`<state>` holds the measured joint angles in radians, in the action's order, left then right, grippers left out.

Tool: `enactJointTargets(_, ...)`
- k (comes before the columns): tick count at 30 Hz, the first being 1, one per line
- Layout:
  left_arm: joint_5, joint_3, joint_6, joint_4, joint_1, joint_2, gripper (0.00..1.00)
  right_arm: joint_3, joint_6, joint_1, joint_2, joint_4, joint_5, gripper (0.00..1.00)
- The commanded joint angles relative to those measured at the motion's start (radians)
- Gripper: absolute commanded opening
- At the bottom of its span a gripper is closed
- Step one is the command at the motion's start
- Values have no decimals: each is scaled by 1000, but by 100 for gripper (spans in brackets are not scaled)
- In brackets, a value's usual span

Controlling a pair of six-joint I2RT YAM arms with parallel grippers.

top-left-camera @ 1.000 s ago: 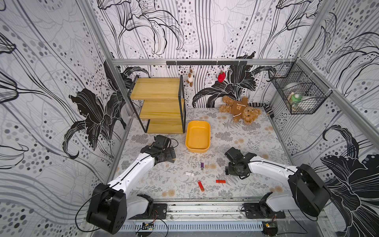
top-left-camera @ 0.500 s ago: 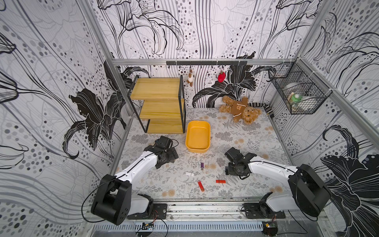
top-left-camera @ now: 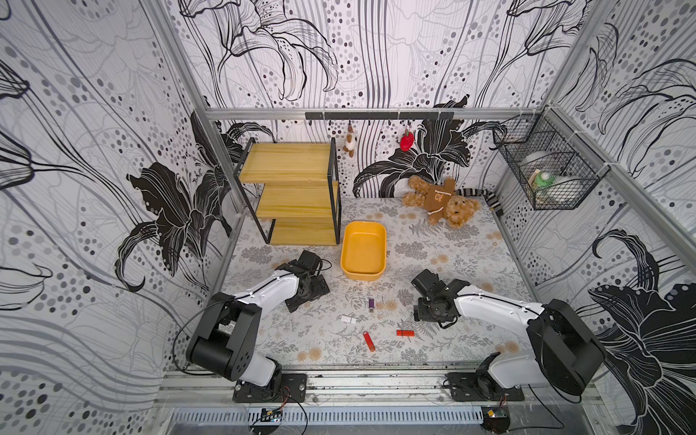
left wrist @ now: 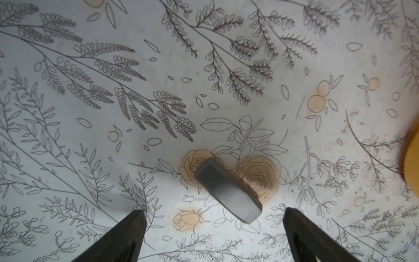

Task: Put the usb flash drive into the storage box
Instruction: Pick up the USB flash from the center of the board.

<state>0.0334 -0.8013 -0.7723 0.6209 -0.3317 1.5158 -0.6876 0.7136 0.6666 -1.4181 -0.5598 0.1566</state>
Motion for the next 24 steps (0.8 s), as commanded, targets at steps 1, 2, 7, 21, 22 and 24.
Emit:
enactJointTargets(1, 41, -39, 11, -6, -6, 29, 99, 27, -19, 8, -44, 24, -42, 0)
enactJointTargets(2, 44, -45, 13, -4, -6, 34, 98, 27, -19, 9, -42, 23, -42, 0)
enactJointTargets(7, 60, -77, 28, 15, -8, 64, 89, 29, -23, 8, -43, 20, -39, 0)
enactJointTargets(21, 105, -127, 66, 106, -38, 138, 70, 26, -31, 8, -53, 23, -38, 0)
enactJointTargets(22, 112, -131, 67, 109, -42, 143, 70, 27, -31, 8, -53, 24, -38, 0)
enactJointTargets(24, 114, -134, 67, 107, -46, 152, 70, 30, -31, 8, -51, 23, -39, 0)
